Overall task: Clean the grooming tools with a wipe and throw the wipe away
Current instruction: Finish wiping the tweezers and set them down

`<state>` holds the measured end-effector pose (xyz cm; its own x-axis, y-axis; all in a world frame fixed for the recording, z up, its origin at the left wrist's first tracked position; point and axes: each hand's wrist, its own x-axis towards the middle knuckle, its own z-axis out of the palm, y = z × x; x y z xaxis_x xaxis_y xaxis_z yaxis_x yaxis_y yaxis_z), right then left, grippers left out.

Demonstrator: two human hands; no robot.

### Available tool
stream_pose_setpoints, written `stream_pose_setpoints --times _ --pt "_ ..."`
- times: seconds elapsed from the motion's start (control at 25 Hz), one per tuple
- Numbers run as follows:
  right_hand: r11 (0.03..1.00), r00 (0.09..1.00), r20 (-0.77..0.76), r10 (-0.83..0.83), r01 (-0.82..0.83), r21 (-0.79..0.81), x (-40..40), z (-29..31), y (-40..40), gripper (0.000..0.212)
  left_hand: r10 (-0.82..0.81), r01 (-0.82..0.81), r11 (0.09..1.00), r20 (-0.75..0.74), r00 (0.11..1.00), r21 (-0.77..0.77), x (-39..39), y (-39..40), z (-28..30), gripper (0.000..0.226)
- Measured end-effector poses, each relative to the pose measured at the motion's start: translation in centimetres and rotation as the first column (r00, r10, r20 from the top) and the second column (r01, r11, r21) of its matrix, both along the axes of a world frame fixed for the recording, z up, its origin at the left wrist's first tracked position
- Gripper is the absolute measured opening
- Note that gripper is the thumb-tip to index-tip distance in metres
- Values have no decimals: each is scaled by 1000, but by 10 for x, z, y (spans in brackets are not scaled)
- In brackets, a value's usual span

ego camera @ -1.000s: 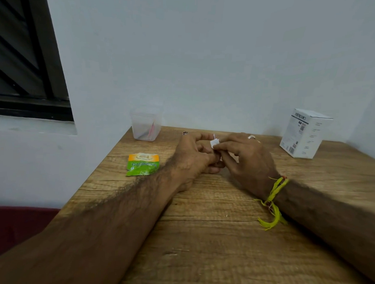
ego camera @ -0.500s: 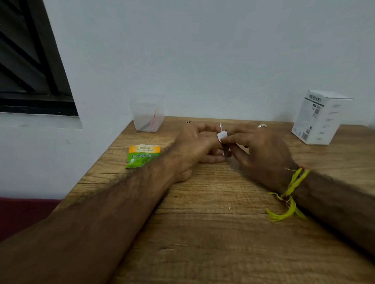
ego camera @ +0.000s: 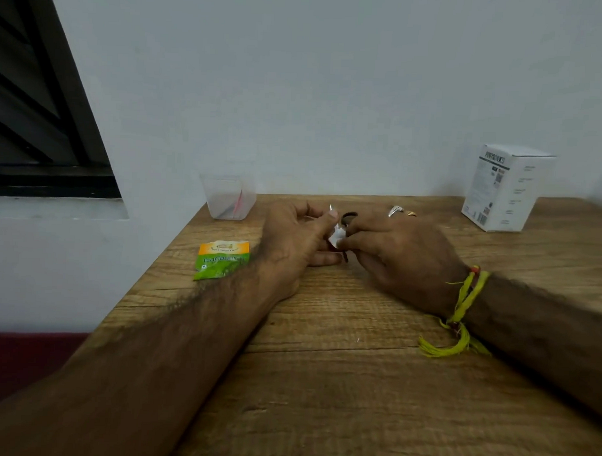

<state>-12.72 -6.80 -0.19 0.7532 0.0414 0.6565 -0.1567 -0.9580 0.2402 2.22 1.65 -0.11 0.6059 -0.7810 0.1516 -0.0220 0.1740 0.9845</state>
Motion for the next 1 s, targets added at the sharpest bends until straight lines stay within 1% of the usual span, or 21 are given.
stream_pose_setpoints --times 0.12,0.24,0.4,0.52,0.6,0.76,1.0 --pt "1000 1000 -7 21 -21 21 1 1 -1 16 31 -31 999 26 999 -32 2 -3 -2 15" --pt "999 999 -21 42 -42 -18 -1 0 -3 16 49 -46 998 66 997 -41 3 -3 -5 19" --pt "997 998 -10 57 -58 -54 -1 3 -3 15 61 -57 997 74 995 -58 2 -2 -3 10" --pt "994 996 -36 86 -88 -68 -3 2 -4 14 87 -82 995 111 990 -50 3 -3 -5 10" --pt "992 995 -38 93 -96 -84 -3 1 -4 15 89 -83 995 110 990 -54 4 -3 -5 10" --pt "988 995 -64 75 -83 -128 -1 1 -3 14 125 -121 992 130 984 -40 4 -5 -6 16" --pt "988 992 -106 69 -82 -128 0 2 -2 15 186 -185 982 144 972 -21 4 -6 -4 15"
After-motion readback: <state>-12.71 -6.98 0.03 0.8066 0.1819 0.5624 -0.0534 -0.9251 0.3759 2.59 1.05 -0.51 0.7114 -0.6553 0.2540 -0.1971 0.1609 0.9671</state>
